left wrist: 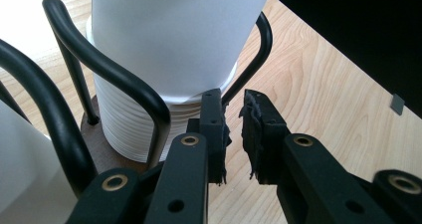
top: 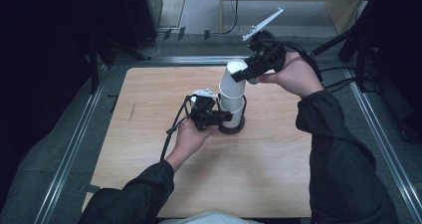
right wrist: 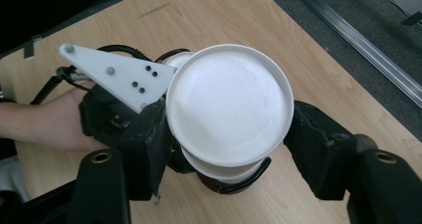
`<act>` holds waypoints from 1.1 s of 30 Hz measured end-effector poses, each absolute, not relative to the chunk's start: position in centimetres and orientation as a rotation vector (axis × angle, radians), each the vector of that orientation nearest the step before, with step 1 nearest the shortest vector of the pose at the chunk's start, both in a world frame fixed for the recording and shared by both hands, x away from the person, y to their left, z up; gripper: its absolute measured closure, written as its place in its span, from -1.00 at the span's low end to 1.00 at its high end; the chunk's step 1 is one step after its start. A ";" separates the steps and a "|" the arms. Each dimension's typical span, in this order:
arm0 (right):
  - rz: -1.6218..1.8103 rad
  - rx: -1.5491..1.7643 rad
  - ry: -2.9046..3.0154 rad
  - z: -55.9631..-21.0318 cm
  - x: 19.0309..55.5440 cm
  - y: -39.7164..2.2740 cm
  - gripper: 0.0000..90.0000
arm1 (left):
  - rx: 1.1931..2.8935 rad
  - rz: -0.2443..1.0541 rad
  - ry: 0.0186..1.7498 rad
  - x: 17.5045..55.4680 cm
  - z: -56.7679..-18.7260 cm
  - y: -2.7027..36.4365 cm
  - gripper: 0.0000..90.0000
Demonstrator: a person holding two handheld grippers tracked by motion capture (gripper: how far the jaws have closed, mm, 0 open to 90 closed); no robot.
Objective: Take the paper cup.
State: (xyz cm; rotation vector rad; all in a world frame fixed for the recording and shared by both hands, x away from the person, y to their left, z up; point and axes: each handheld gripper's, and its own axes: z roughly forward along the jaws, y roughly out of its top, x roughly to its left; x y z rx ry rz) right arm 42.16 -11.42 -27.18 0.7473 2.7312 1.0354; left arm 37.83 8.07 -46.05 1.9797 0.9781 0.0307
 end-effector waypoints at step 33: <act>1.047 0.758 2.794 -28.5 36.8 -17.5 -0.19 | 2.024 -0.116 0.819 36.6 -44.5 8.8 0.20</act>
